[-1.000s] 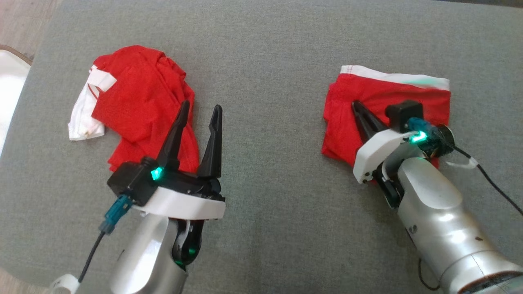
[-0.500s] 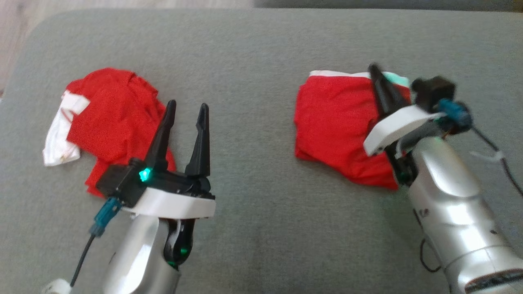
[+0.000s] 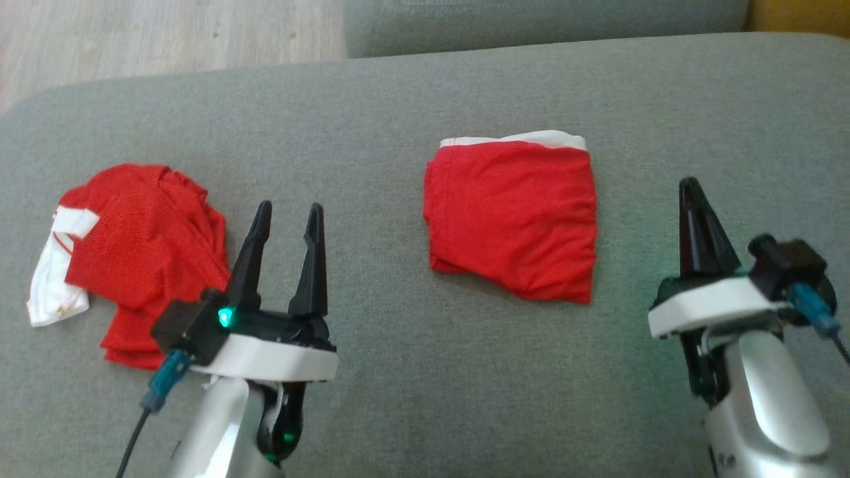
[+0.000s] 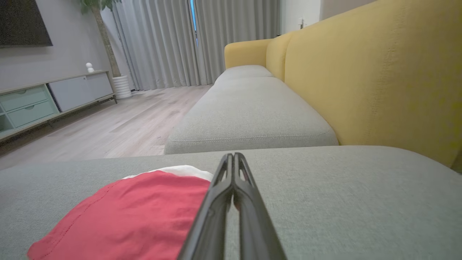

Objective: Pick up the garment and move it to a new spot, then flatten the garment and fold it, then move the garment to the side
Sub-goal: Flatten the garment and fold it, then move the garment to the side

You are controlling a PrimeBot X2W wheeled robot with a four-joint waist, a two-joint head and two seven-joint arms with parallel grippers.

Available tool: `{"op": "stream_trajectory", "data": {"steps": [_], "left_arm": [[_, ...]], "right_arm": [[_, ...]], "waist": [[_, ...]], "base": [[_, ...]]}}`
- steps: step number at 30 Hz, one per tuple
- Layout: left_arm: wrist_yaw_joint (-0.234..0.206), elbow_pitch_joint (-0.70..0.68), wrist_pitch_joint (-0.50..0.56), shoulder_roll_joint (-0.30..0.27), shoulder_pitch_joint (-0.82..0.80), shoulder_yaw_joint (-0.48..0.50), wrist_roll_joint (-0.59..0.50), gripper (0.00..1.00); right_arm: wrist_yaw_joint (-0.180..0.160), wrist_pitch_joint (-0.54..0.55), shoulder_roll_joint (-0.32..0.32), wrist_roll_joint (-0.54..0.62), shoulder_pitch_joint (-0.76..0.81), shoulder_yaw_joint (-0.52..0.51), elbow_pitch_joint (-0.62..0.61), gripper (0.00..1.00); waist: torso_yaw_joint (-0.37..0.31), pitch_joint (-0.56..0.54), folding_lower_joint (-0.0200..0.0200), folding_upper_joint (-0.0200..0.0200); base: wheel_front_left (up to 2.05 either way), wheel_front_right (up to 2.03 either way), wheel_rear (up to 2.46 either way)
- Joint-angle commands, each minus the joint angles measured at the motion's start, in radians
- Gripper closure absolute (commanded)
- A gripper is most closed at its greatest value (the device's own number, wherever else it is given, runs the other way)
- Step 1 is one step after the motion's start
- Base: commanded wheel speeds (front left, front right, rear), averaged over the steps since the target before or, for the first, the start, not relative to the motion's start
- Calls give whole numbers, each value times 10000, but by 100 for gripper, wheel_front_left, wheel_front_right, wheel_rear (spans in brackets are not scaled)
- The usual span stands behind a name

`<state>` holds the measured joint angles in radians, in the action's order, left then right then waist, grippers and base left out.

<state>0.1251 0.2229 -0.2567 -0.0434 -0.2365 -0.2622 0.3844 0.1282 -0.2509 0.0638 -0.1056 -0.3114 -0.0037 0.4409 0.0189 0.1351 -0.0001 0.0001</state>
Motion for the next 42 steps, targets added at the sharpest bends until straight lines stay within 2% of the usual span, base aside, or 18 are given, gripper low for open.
{"op": "stream_trajectory", "data": {"steps": [1, 5, 6, 7, 16, 24, 31, 42], "left_arm": [[56, -243, -51, -68, -107, 371, -129, 0], [56, -164, -51, -68, 187, 502, -145, 0], [56, -159, -51, -68, 264, 528, -148, 0], [56, -162, -51, -68, 332, 543, -156, 0], [56, -274, -51, -68, 573, 657, -227, 0], [56, -318, -51, -68, 472, 448, -262, 0], [56, -300, -51, -68, 139, 154, -199, 0], [56, -214, -51, -68, -414, -211, 2, 0]], "right_arm": [[25, -107, -123, 16, 13, 203, -475, 100], [25, -108, -131, -355, 718, 337, -936, 100], [25, -108, -131, -414, 835, 365, -1036, 53], [25, -108, -132, -475, 932, 378, -1124, 0], [25, -108, -134, -589, 1189, 398, -1382, 0], [25, -108, -134, -385, 1015, 220, -1181, 0], [25, 389, -135, -292, 137, 149, 107, 0], [25, 1713, -135, -1820, -1754, 411, 2854, 0]], "waist": [[-89, -106, 1, -1], [-171, -271, 1, -1], [-183, -304, 1, -1], [-190, -329, 1, -1], [-135, -487, 1, -1], [76, -208, 1, -1], [467, 331, 1, -1], [1301, 1053, 1, -1]], "base": [[0, 0, 0], [0, 0, 0], [0, 0, 0], [0, 0, 0], [0, 0, 0], [0, 0, 0], [0, 0, 0], [0, 0, 0]]}}
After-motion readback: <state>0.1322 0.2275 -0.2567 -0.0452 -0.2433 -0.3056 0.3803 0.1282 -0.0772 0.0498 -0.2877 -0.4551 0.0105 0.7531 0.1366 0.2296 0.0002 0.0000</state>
